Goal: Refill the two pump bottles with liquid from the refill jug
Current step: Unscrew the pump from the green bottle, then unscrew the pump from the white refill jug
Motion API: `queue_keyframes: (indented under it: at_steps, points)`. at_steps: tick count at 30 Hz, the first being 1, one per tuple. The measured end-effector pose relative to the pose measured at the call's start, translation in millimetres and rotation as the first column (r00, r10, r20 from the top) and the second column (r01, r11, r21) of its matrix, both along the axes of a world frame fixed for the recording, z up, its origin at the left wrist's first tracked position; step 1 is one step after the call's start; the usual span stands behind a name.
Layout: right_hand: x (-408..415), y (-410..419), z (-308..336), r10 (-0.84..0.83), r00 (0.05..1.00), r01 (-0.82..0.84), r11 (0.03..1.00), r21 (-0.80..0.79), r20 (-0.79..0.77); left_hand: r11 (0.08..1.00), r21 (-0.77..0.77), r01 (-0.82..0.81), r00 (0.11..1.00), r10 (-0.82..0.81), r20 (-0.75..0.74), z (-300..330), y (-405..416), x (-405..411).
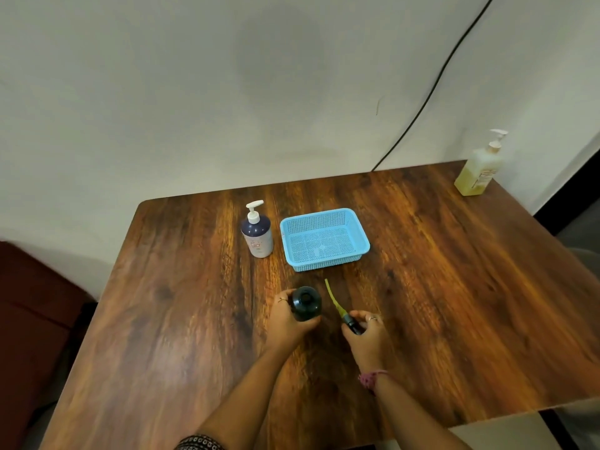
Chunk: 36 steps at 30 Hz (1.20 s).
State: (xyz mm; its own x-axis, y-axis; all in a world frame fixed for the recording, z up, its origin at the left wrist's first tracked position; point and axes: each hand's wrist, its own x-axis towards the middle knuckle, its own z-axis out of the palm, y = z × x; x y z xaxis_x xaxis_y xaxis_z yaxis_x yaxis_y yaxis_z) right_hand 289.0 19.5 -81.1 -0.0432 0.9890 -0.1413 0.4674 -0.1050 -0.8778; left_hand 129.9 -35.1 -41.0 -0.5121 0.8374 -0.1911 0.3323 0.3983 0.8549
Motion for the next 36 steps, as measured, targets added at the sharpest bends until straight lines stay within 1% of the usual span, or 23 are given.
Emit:
queue_keyframes:
  at_steps: [3,6,10,20,28,32,34,36]
  points:
    - [-0.8,1.2,-4.5,0.031,0.996,-0.033,0.999,0.013,0.085,1.000,-0.012,-0.003,1.000,0.003,0.004,-4.8,2.4,0.2]
    - [-0.6,2.2,-5.1,0.077,0.989,-0.078,0.997,0.005,0.130,1.000,-0.013,-0.002,1.000,0.002,-0.013,-6.2,1.7,-0.8]
    - [1.8,3.6,-7.4,0.132,0.984,-0.133,0.991,0.000,0.120,1.000,-0.028,0.008,1.000,-0.008,-0.012,-6.8,0.7,-4.4]
    - [2.9,5.9,-8.8,0.201,0.973,-0.197,0.980,-0.041,0.111,0.997,0.024,0.073,0.997,-0.074,0.004,-2.6,-2.4,-14.4]
    - [-3.8,3.4,-10.3,0.204,0.975,-0.200,0.978,-0.050,0.090,0.992,0.056,0.117,0.992,-0.119,0.034,3.9,-2.0,-24.0]
    - [-3.6,4.6,-7.6,0.213,0.975,-0.211,0.977,-0.039,0.067,0.986,0.101,0.130,0.984,-0.141,0.105,9.8,-3.6,-24.5]
    - [-2.0,9.6,-1.4,0.180,0.982,-0.180,0.984,-0.004,0.059,0.983,0.150,0.110,0.980,-0.132,0.150,16.0,-2.6,-24.9]
    - [1.9,21.9,7.9,0.115,0.993,-0.116,0.993,0.027,0.041,0.981,0.178,0.080,0.981,-0.109,0.163,22.0,3.5,-26.2]
